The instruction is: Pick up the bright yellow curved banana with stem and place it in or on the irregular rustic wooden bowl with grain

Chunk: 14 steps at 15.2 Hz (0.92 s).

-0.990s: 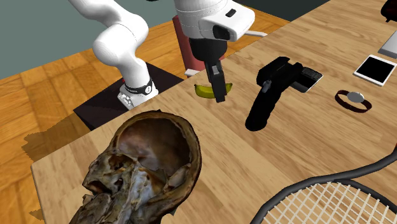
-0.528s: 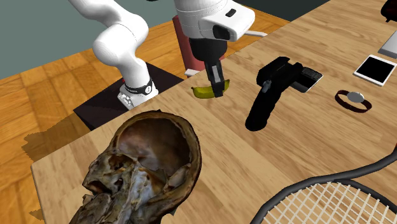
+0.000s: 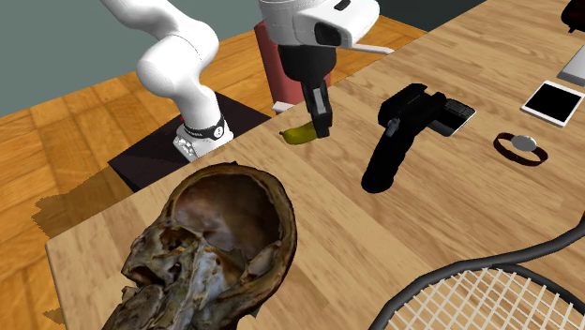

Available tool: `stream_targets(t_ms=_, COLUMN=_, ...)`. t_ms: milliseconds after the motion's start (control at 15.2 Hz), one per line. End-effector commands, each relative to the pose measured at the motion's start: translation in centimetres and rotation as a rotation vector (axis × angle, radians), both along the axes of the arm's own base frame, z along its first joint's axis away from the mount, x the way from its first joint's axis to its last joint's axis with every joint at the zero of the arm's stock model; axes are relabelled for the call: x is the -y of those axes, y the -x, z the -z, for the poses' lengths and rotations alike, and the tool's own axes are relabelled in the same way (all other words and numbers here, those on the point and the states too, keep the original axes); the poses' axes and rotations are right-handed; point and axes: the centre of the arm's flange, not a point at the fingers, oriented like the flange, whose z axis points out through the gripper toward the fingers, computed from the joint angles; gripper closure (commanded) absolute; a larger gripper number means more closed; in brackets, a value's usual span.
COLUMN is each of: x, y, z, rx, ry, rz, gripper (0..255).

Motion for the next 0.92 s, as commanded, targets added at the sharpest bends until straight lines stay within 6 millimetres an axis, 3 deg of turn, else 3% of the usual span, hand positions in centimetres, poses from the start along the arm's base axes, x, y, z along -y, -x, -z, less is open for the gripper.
stream_targets(t_ms=0, x=-0.1, y=0.1, z=-1.2, rx=0.000, ry=0.000, rz=0.000, gripper=255)
stream_targets(t_ms=858, x=-0.1, y=0.1, z=-8.0, rx=0.000, ry=0.000, rz=0.000, gripper=255)
